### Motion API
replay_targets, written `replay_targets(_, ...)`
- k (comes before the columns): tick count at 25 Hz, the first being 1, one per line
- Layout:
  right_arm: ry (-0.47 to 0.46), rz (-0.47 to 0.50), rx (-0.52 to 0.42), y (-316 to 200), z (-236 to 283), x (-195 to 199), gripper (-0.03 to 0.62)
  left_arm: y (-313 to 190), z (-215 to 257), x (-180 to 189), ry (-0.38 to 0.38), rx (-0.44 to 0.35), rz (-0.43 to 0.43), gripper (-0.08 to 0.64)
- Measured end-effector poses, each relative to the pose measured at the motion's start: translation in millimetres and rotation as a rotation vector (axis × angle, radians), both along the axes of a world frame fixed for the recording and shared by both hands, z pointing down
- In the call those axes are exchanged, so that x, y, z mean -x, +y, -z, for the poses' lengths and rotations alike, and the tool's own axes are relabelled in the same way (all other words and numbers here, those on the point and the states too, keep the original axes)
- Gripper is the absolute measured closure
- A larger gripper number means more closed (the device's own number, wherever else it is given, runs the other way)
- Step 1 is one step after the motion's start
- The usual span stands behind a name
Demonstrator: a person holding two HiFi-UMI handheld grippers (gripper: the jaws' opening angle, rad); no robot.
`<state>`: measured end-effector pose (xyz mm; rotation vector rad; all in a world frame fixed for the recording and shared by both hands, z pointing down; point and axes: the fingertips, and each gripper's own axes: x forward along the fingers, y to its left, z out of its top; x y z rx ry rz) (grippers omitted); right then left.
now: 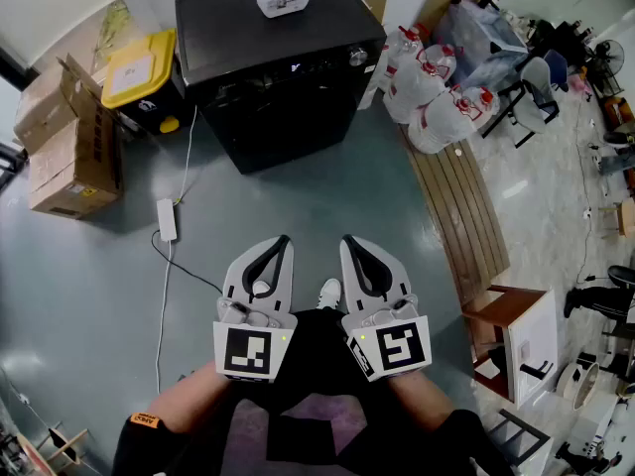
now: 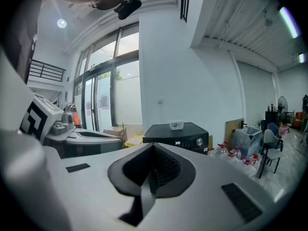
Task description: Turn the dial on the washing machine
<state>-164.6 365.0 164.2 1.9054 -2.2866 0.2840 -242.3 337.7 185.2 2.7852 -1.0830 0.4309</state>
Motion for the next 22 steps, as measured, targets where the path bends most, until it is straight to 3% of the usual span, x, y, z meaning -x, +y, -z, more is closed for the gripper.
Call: replay_targets(22, -0.048, -0.020, -0.029, 17, 5, -30, 0.578, 16, 7, -27, 0.010, -0.040, -0.005, 0.546)
